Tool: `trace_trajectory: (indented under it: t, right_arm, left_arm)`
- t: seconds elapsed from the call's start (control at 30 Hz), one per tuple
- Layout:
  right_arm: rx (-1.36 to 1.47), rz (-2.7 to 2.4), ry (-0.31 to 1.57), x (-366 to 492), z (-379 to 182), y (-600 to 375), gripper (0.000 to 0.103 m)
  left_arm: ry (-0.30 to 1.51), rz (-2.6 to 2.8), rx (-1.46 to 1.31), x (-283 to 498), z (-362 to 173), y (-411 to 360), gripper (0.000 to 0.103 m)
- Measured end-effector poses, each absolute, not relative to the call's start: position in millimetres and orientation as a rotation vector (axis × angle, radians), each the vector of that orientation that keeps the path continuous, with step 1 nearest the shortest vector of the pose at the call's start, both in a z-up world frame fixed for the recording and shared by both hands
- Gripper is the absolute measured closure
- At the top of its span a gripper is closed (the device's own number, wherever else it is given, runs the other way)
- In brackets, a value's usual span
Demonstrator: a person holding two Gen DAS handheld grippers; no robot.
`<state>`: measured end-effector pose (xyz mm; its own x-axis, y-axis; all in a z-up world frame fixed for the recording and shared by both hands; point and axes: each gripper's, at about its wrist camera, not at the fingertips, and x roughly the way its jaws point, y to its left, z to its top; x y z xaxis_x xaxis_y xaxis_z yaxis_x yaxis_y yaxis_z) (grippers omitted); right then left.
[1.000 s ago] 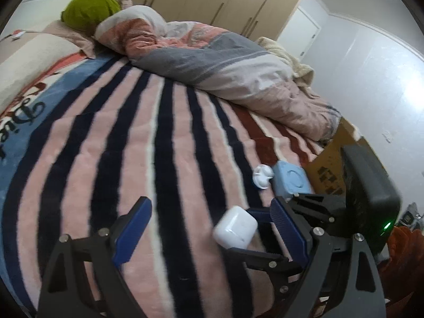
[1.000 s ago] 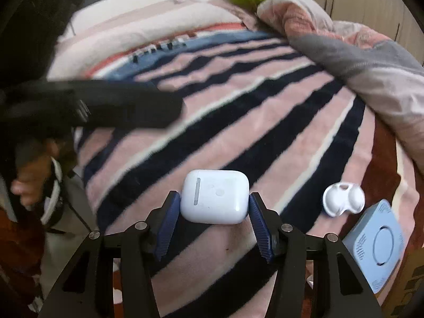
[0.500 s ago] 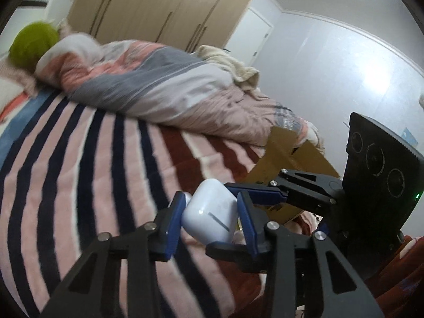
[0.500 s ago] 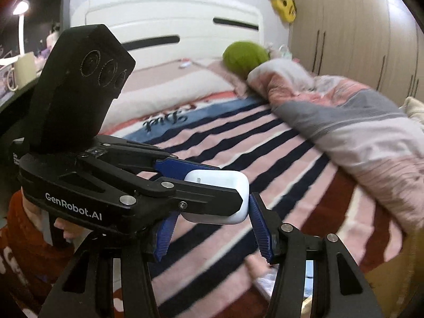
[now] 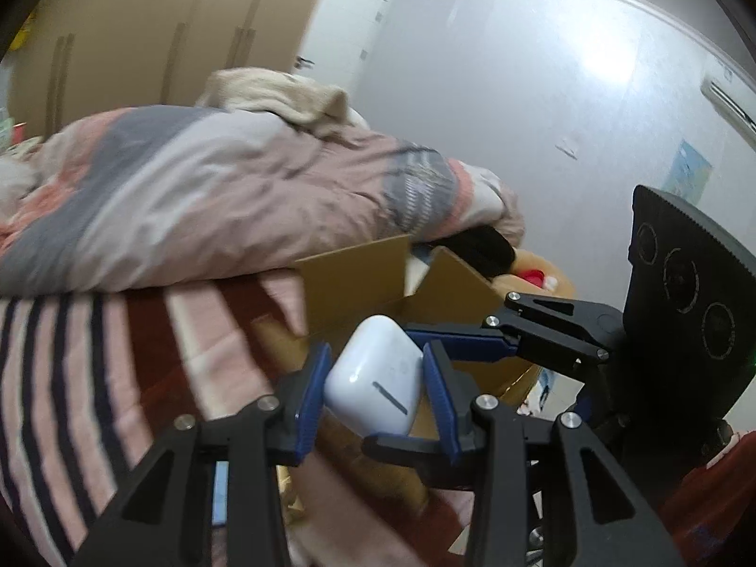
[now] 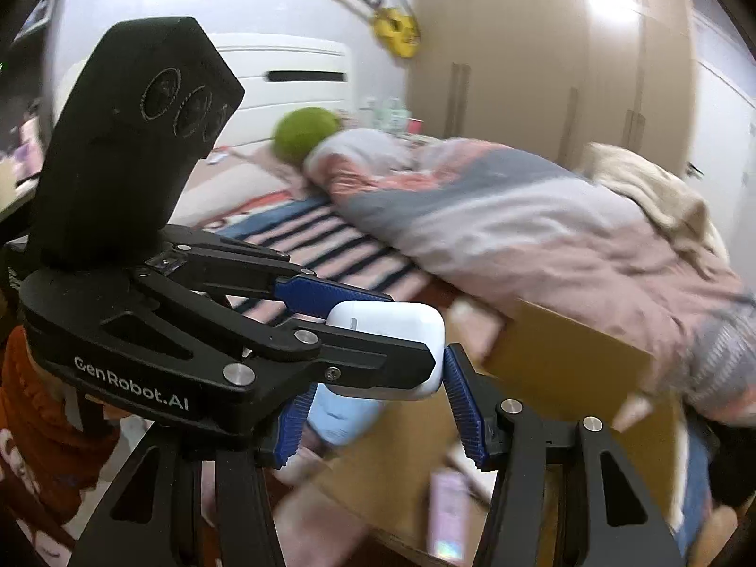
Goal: Organize rigid objects
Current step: 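Carry the earbud case into the cardboard box and release it, then return the right gripper to the bed and grasp the white tape roll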
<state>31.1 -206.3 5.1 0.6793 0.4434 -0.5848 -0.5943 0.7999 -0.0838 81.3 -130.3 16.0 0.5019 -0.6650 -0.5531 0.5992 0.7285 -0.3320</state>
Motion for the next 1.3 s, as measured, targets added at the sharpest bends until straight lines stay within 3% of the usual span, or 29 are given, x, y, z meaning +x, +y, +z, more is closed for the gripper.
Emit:
trace_trajectory:
  t: [0.17, 0.27, 0.33, 0.47, 0.63, 0.73, 0.87, 0.97, 1.2, 1.3]
  right_arm:
    - [-0.243, 0.531, 0.635, 45, 0, -250, 0.053]
    - [-0.215, 0.520, 0.690, 56, -9, -264, 0.050]
    - [-0.210, 0.513, 0.692, 58, -12, -271, 0.039]
    - [-0.191, 0.519, 0.702, 54, -12, -277, 0.032]
    - [-0.190, 0.520, 0.678, 47, -5, -263, 0.003]
    - [-0.200, 0.544, 0.666, 43, 0, -246, 0.000]
    - [-0.244, 0.572, 0.693, 36, 2, -208, 0.000]
    - [-0.237, 0.649, 0.708, 28, 2, -174, 0.000]
    - [-0.221, 0.788, 0.694, 1, -19, -112, 0.001]
    - [-0.220, 0.818, 0.737, -8, -41, -93, 0.018]
  left_arm:
    - [0.773, -0.794, -0.064, 102, 9, -175, 0.063]
    - [0.778, -0.761, -0.041, 103, 6, -184, 0.037]
    - [0.774, -0.742, -0.031, 103, 5, -185, 0.034]
    - [0.759, -0.718, -0.046, 100, 10, -172, 0.028]
    - [0.709, -0.671, -0.065, 86, 21, -141, 0.027]
    - [0.676, -0.633, -0.084, 73, 28, -111, 0.026]
    - [0.639, -0.567, -0.113, 51, 32, -65, 0.024]
    - [0.617, -0.509, -0.128, 34, 28, -29, 0.017]
    - [0.608, -0.420, -0.166, 9, -4, 38, 0.017]
    - [0.619, -0.413, -0.182, 4, -25, 54, 0.017]
